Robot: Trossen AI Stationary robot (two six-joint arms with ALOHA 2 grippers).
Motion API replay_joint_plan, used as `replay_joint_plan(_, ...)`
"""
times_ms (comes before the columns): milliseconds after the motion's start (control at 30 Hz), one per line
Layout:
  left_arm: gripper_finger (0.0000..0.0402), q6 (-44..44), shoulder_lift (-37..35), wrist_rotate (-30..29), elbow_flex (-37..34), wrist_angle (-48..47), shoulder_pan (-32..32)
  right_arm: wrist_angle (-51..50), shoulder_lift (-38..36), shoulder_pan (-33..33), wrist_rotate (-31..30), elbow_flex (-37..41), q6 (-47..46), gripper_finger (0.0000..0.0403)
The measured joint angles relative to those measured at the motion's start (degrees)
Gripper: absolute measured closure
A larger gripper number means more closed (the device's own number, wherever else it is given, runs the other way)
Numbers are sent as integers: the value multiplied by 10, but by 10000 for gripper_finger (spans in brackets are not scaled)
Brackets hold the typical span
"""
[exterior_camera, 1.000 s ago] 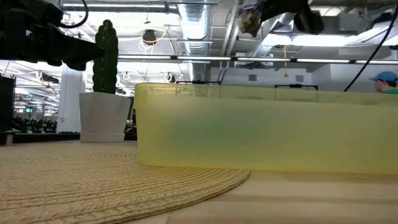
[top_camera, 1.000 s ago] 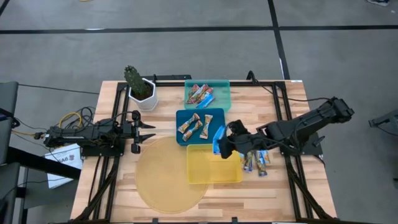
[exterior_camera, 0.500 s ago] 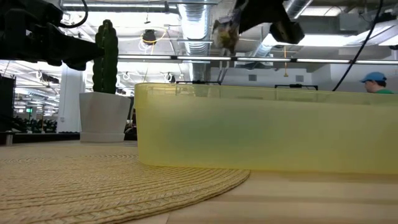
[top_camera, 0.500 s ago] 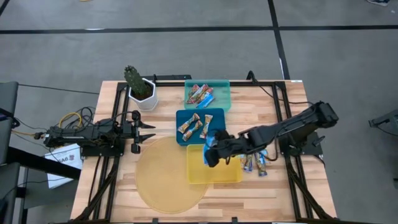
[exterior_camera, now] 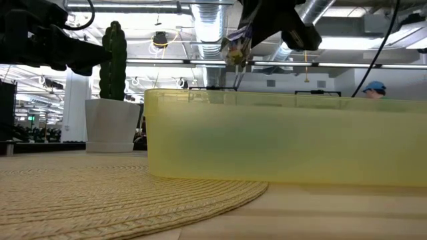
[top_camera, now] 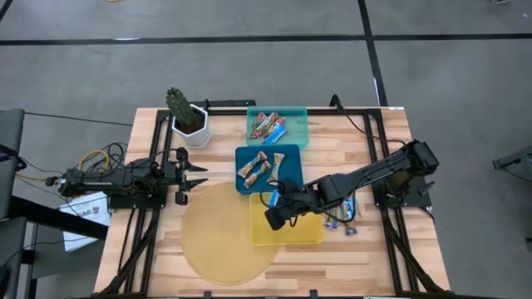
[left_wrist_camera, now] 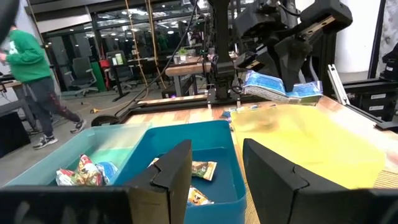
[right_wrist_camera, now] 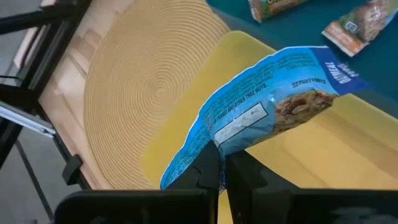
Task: Pick and place Granola Bars by type
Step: Put the blue granola bar into the yellow bin
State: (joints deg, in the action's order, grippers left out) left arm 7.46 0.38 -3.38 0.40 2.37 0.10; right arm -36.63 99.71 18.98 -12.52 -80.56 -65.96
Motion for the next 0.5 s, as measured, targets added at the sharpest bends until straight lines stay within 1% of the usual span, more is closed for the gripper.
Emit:
replay_joint_plan(200, 264, 2, 0, 0, 0, 0, 0, -6, 5, 4, 8, 0, 0, 401)
replay_joint_plan(333, 264, 5, 0, 0, 0, 0, 0, -9, 30, 8, 45, 2, -1, 401)
replay_joint_plan(367, 264, 6, 0, 0, 0, 0, 0, 4, 36, 9, 53, 1, -1, 401)
replay_joint_plan(500, 264, 2, 0, 0, 0, 0, 0, 21, 61, 8, 68, 0, -1, 401)
